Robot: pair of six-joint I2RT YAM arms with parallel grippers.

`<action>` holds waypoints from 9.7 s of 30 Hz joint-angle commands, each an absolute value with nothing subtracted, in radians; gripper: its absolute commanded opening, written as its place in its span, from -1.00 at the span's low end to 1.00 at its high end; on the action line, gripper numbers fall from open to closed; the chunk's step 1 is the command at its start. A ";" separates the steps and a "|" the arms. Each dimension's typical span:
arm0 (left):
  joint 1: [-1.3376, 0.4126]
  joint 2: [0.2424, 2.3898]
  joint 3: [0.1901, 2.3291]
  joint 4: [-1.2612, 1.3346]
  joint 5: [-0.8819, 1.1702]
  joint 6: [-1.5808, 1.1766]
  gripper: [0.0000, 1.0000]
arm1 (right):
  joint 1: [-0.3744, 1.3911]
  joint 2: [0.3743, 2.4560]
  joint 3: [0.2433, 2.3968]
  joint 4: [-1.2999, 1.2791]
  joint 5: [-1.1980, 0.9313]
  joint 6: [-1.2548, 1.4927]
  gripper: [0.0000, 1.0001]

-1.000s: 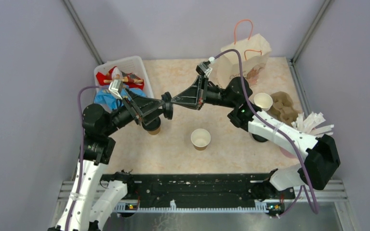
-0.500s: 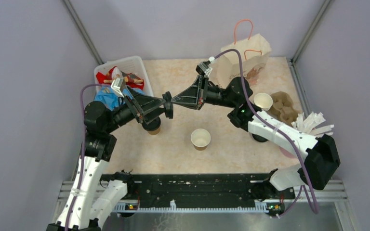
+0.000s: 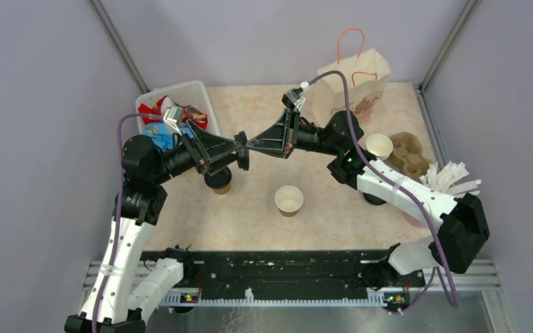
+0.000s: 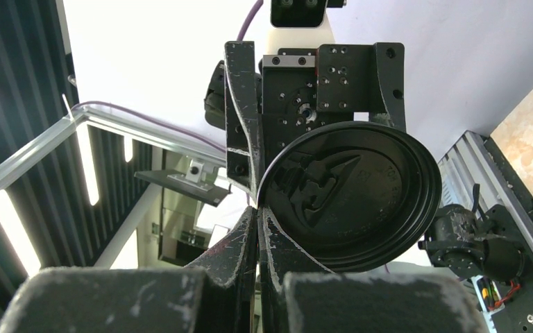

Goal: Pack the takeout coffee

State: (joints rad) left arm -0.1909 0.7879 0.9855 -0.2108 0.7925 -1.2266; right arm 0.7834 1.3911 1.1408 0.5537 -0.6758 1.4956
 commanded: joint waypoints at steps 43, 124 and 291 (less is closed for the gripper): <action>-0.913 1.571 1.561 -0.905 -0.097 -0.417 0.45 | 0.389 1.045 1.208 -1.011 -0.070 0.363 0.06; -0.845 1.566 1.510 -0.911 0.127 -0.489 0.86 | 0.392 1.102 0.943 -0.655 -0.595 0.562 0.62; -0.508 1.227 1.163 -0.724 0.408 -0.551 0.50 | 0.561 1.583 0.799 -0.100 -0.752 0.727 0.04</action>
